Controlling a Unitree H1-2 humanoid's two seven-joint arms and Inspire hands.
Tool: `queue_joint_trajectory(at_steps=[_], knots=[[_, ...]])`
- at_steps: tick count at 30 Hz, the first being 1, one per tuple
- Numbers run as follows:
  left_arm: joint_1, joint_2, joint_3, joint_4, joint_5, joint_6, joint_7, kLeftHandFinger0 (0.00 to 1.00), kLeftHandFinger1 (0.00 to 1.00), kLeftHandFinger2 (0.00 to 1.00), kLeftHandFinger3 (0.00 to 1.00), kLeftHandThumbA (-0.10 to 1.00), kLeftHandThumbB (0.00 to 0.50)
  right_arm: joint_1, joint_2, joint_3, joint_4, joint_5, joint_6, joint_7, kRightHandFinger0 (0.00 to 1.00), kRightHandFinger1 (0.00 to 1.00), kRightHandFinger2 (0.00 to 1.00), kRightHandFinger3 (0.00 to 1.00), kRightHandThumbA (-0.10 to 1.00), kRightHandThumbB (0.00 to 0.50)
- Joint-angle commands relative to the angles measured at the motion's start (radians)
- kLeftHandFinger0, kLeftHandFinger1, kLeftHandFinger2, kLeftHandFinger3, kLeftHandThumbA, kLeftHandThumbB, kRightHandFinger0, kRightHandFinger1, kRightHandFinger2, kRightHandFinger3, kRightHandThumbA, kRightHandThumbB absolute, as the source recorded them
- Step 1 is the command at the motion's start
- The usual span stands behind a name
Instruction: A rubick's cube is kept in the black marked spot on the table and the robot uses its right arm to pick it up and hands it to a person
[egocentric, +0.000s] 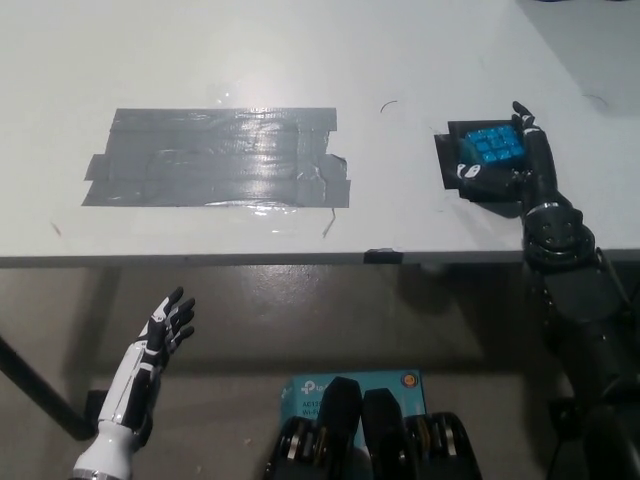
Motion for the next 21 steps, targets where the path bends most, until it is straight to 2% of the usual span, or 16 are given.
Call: queue_joint_trajectory(at_steps=[1,5,8,12,13,14,15,16,17,18,19,21], knots=[[-0.019,0.007,0.001,-0.033,0.0,-0.001,-0.006,1.0,1.0,1.0,1.0,1.0,0.225,-0.056,-0.002,0.009,0.041,0.027,-0.012,0.016,1.0,1.0,1.0,1.0,1.0,0.425],[-0.022,0.006,0.001,-0.038,-0.005,0.006,-0.007,1.0,1.0,1.0,1.0,1.0,0.228,-0.063,-0.007,0.031,0.064,0.013,0.006,0.029,1.0,1.0,1.0,1.0,1.0,0.411],[-0.023,0.007,0.001,-0.042,-0.003,0.01,-0.007,1.0,1.0,1.0,1.0,1.0,0.24,-0.055,-0.01,0.052,0.075,-0.001,0.025,0.018,1.0,1.0,1.0,1.0,0.9,0.389],[-0.022,0.007,0.002,-0.043,-0.005,0.012,-0.007,1.0,1.0,1.0,1.0,1.0,0.248,-0.073,-0.018,0.096,0.131,-0.031,0.085,0.024,1.0,1.0,1.0,1.0,0.84,0.37],[-0.021,0.009,0.003,-0.042,-0.006,0.01,-0.009,1.0,1.0,1.0,1.0,1.0,0.247,-0.08,-0.022,0.114,0.159,-0.045,0.122,0.029,1.0,1.0,1.0,1.0,0.61,0.364],[-0.022,0.01,0.003,-0.042,-0.006,0.011,-0.009,1.0,1.0,1.0,1.0,1.0,0.248,-0.086,-0.021,0.123,0.176,-0.048,0.163,0.013,1.0,1.0,1.0,1.0,0.37,0.33],[-0.023,0.01,0.003,-0.043,-0.005,0.013,-0.009,1.0,1.0,1.0,1.0,1.0,0.248,-0.086,-0.021,0.126,0.179,-0.048,0.175,0.004,0.94,1.0,1.0,0.97,0.21,0.296],[-0.026,0.01,0.004,-0.044,-0.001,0.015,-0.006,1.0,1.0,1.0,1.0,1.0,0.242,-0.082,-0.019,0.133,0.181,-0.052,0.168,-0.026,0.28,0.42,0.52,0.62,-0.07,0.295],[-0.029,0.01,0.004,-0.045,0.0,0.017,-0.005,1.0,1.0,1.0,1.0,1.0,0.243,-0.081,-0.019,0.139,0.185,-0.053,0.157,-0.041,0.13,0.27,0.39,0.47,-0.09,0.262],[-0.03,0.01,0.004,-0.045,-0.001,0.018,-0.005,1.0,1.0,1.0,1.0,1.0,0.244,-0.081,-0.02,0.141,0.187,-0.053,0.152,-0.045,0.03,0.26,0.43,0.47,-0.1,0.259],[-0.033,0.01,0.006,-0.042,-0.003,0.015,-0.005,1.0,1.0,1.0,1.0,1.0,0.243,-0.08,-0.022,0.148,0.194,-0.055,0.132,-0.049,0.0,0.28,0.53,0.54,-0.1,0.238],[-0.035,0.011,0.007,-0.04,-0.005,0.013,-0.006,1.0,1.0,1.0,1.0,1.0,0.241,-0.08,-0.025,0.16,0.202,-0.059,0.115,-0.05,0.08,0.48,0.77,0.7,-0.1,0.218]])
